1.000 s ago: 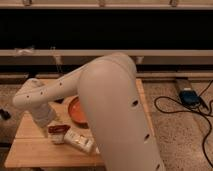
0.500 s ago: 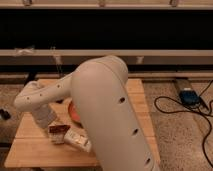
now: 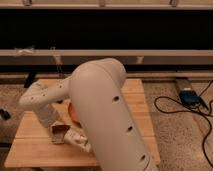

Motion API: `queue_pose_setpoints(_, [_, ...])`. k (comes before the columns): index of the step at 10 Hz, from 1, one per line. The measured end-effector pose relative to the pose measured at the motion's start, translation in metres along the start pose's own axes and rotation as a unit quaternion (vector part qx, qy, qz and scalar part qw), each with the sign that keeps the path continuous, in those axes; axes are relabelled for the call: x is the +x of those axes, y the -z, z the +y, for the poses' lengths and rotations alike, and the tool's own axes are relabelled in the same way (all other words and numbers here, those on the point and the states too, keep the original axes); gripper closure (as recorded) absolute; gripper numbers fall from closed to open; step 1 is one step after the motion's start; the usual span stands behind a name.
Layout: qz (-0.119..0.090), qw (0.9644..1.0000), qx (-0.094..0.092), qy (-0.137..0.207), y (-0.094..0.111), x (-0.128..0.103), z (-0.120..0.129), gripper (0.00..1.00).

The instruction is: Place the pepper on the white sponge

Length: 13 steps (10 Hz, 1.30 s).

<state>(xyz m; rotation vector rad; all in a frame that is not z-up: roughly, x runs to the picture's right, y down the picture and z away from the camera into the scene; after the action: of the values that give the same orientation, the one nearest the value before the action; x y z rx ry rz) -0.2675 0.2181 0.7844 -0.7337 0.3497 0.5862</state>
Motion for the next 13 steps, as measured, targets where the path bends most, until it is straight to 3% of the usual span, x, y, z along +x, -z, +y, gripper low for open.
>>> queue_pose_setpoints(1, [0.002,1.0000,0.000,-0.001,-0.003,0.000,-0.002,0.36])
queue_pose_setpoints(5, [-0.002,1.0000,0.000,-0.007,0.003,0.001,-0.003,0.72])
queue_pose_setpoints(7, [-0.025,0.9995,-0.009,-0.019,0.027,0.003,-0.010,0.94])
queue_pose_setpoints(8, [-0.036,0.9990,-0.014,-0.023,0.038,0.004,-0.012,0.99])
queue_pose_setpoints(11, [-0.074,0.9954,-0.022,-0.056,0.072,0.009,-0.034,1.00])
queue_pose_setpoints(13, [-0.092,0.9905,-0.028,-0.099,0.082,0.014,-0.062,1.00])
